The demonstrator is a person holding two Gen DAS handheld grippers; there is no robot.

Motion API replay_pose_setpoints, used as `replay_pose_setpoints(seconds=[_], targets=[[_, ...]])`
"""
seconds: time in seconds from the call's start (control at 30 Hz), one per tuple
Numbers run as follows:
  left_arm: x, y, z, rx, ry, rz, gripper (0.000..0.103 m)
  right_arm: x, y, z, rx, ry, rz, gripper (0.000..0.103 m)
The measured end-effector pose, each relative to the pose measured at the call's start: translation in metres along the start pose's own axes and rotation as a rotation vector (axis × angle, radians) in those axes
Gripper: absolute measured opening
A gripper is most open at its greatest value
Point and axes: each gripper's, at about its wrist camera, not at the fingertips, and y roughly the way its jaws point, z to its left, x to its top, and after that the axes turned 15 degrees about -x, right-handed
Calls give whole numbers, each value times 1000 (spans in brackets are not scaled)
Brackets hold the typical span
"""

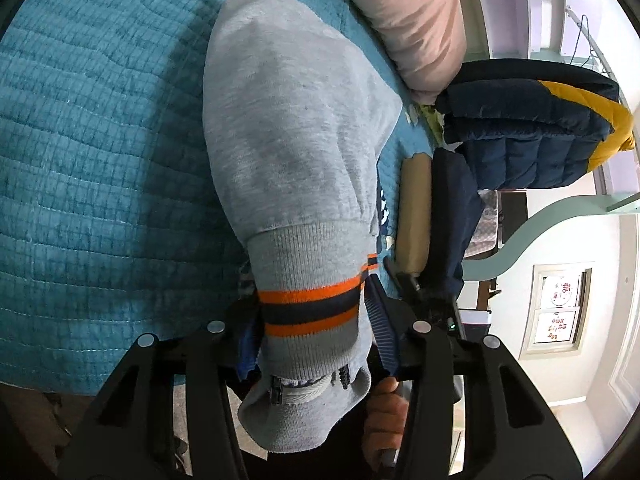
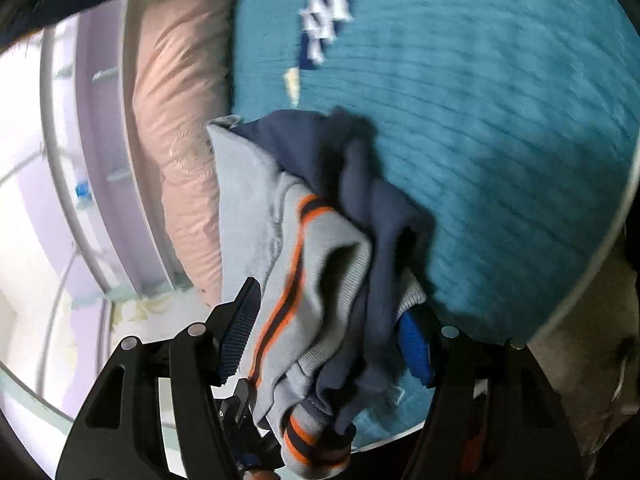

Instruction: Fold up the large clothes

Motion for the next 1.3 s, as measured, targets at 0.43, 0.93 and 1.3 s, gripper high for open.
replay_pose_setpoints(seconds=[0.43, 0.93, 1.3], targets=[[3, -5, 5, 67, 14, 24, 76, 0, -6, 33, -100, -242, -87, 17], [143, 53, -61, 363, 439, 130, 90, -1, -6, 32, -226, -339, -106, 17], [188, 162, -43, 424, 569, 654, 91, 11, -5, 15, -207, -306, -51, 18]])
